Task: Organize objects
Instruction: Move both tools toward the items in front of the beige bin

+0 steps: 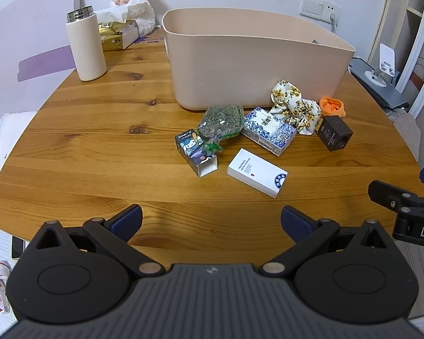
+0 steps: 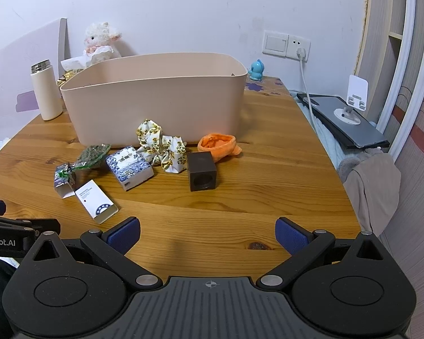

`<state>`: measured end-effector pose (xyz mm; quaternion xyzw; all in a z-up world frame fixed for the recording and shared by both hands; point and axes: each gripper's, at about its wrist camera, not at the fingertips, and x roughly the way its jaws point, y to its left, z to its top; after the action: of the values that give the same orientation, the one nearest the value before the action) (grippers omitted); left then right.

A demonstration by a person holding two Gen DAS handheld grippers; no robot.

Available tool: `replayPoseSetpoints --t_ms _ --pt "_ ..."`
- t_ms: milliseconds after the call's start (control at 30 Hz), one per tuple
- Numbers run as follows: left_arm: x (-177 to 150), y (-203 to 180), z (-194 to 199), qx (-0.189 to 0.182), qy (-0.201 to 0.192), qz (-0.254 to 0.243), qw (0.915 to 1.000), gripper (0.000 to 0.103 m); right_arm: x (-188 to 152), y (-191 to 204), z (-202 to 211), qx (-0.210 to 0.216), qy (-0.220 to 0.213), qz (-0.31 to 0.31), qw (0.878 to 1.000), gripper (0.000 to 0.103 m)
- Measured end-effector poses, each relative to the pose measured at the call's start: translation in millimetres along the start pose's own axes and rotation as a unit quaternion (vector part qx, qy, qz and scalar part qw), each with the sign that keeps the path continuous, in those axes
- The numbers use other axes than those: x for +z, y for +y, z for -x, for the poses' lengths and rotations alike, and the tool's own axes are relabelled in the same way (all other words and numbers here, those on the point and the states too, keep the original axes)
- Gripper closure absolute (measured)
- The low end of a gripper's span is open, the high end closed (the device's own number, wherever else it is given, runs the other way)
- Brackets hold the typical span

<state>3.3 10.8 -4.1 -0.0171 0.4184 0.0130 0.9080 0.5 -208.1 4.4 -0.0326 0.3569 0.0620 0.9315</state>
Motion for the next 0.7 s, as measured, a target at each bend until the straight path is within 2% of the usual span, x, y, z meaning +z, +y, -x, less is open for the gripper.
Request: replayPoseSetpoints --t_ms 700 --pt "-1.0 2.9 -3.3 0.001 0.000 -0.001 1.0000 0.000 0.3 -1.1 -2.4 -0.001 0.001 -0.003 1.000 0.000"
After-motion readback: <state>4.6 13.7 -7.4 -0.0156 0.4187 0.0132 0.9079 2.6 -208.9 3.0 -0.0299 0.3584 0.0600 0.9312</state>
